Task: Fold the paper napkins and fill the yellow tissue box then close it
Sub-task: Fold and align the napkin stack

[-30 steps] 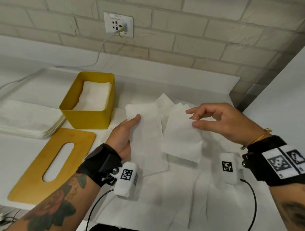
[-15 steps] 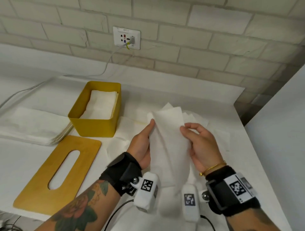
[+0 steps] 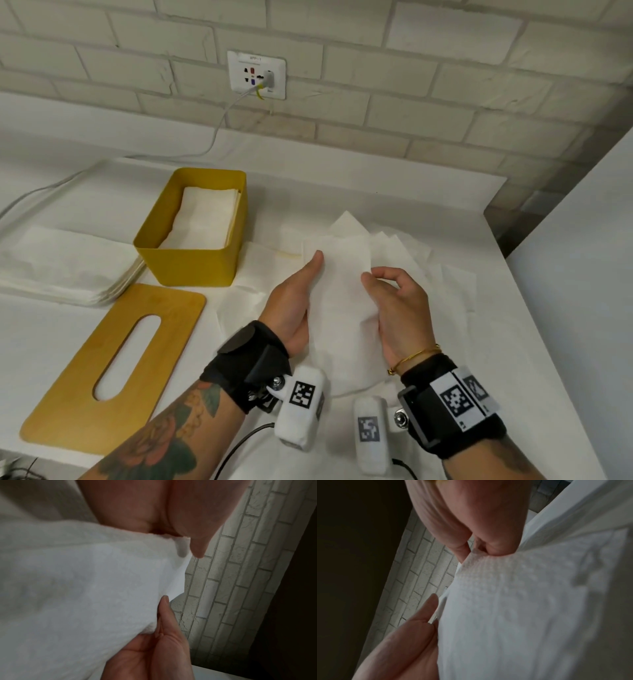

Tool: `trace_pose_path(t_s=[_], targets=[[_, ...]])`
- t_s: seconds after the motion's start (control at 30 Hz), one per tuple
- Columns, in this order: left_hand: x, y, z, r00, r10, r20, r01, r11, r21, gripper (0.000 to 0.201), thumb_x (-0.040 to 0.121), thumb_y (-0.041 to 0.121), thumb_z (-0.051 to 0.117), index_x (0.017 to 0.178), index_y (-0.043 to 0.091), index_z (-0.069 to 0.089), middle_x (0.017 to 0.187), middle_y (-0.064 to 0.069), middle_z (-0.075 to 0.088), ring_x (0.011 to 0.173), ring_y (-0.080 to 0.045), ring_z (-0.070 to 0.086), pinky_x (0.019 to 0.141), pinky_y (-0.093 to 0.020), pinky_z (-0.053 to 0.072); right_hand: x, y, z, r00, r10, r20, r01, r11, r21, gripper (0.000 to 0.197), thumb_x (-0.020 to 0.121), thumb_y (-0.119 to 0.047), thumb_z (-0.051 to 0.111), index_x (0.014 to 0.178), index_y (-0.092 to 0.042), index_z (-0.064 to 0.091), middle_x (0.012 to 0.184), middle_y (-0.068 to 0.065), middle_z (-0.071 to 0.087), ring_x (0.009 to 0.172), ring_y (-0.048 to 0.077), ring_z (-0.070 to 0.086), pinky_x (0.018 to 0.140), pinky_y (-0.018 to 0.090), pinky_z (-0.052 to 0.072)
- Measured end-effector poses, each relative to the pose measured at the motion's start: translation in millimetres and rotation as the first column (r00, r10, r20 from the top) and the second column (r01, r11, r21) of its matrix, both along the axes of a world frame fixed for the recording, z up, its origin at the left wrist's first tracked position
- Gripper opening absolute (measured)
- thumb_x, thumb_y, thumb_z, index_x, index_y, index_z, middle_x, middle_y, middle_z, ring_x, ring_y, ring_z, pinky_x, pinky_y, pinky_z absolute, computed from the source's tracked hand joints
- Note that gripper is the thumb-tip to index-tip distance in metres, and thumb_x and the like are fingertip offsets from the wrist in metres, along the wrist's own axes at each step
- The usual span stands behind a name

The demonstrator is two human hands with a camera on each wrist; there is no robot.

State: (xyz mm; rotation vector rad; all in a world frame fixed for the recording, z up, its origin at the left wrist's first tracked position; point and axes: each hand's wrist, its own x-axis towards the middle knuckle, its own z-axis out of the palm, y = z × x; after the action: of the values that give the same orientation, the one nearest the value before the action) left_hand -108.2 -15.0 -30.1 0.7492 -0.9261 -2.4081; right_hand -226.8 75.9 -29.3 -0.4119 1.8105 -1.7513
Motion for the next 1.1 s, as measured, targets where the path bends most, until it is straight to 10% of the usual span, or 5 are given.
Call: trace_pose_path(t_s=[0.3,0.43,0.67,0.8,1.1], targets=[[10.9,-24.4,2.2,0.990,0.124,0.073,-0.117,0.988,-0.101,0.040,0.104,0.035,0.051,0.128,0.005,0.063,0.118,-0.015,0.074,0.109,-0.029,0.072,0.090,-0.043,0.055,6.5,22.1,-6.9,0.912,0.411,0.009,-0.403,0.888,0.221,0.023,0.082,-0.008,0.081,0.099,-0.008,0.066,0.089,0.007,0.078,0.086,0.029,0.075,0.074,0.036,0.060],[18.6,-38.0,3.3,0.980,0.185,0.077,-0.175,0.977,-0.123,0.033,0.104,0.032,0.052,0.122,0.010,0.068,0.120,-0.012,0.074,0.111,-0.026,0.071,0.103,-0.045,0.050,-13.6,42.0,9.9,0.840,0.542,0.011,-0.516,0.793,0.322,0.016,0.084,-0.001,0.078,0.092,-0.004,0.064,0.075,0.013,0.075,0.070,0.029,0.073,0.065,0.033,0.058],[22.5,-31.9,0.3,0.975,0.198,0.104,-0.194,0.980,-0.048,0.035,0.102,0.034,0.056,0.125,0.009,0.067,0.120,-0.011,0.074,0.114,-0.028,0.069,0.109,-0.049,0.046,-90.2,40.3,32.0,0.909,0.156,-0.387,-0.017,0.941,0.339,0.010,0.088,-0.020,0.077,0.096,-0.016,0.073,0.090,0.004,0.073,0.068,0.013,0.067,0.061,0.023,0.051],[18.7,-21.3,1.0,0.981,0.159,0.115,-0.159,0.987,-0.012,0.038,0.102,0.035,0.055,0.127,0.009,0.065,0.121,-0.012,0.073,0.111,-0.029,0.071,0.102,-0.047,0.049,-107.6,27.8,17.7,0.893,0.204,-0.402,-0.009,0.900,0.437,0.007,0.088,-0.030,0.077,0.093,-0.025,0.075,0.099,0.000,0.070,0.094,0.018,0.065,0.085,0.031,0.054],[25.0,-19.5,2.8,0.974,0.187,0.126,-0.188,0.982,-0.003,0.034,0.102,0.033,0.055,0.125,0.010,0.066,0.117,-0.011,0.075,0.106,-0.027,0.073,0.093,-0.044,0.053,-110.8,18.8,20.9,0.811,0.118,-0.573,0.083,0.946,0.312,0.003,0.092,-0.027,0.072,0.090,-0.025,0.072,0.107,0.005,0.066,0.095,0.017,0.060,0.074,0.017,0.042]])
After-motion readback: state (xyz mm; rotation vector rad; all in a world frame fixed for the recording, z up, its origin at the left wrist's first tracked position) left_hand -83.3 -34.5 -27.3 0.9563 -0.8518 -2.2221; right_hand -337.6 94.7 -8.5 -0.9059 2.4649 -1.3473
